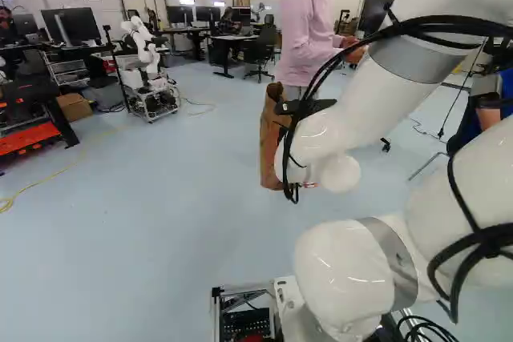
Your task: Pick up the grocery bag from the ground
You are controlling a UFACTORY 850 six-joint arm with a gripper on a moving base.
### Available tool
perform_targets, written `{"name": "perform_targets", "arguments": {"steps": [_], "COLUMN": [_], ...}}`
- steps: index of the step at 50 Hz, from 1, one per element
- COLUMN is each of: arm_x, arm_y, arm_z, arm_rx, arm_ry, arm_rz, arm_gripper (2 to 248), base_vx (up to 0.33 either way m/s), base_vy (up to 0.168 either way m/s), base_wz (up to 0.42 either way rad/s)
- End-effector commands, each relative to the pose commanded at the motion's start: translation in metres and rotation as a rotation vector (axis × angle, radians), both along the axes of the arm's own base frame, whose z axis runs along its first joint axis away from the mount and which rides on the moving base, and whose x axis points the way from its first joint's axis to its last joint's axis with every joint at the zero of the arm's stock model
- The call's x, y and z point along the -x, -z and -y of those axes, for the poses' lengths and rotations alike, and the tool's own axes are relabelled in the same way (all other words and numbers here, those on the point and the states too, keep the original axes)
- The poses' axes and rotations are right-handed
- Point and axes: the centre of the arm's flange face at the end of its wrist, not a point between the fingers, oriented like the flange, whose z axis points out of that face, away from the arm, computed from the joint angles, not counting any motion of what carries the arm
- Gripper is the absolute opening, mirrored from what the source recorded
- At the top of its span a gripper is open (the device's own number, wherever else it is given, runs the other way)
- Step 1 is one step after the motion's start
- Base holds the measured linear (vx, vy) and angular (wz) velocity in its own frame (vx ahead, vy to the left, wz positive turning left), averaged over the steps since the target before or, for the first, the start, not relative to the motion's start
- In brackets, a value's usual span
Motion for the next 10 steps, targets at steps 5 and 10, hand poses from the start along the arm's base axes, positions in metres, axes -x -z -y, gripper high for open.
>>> {"name": "perform_targets", "arguments": {"steps": [5,10], "arm_x": [0.0000,0.0000], "arm_y": [0.0000,0.0000], "arm_z": [0.0000,0.0000], "arm_rx": [0.000,0.000], "arm_ry": [0.000,0.000], "arm_rz": [0.000,0.000], "arm_gripper": [21,21], "base_vx": [0.000,0.000], "base_vy": [0.000,0.000], "base_wz": [0.000,0.000]}}
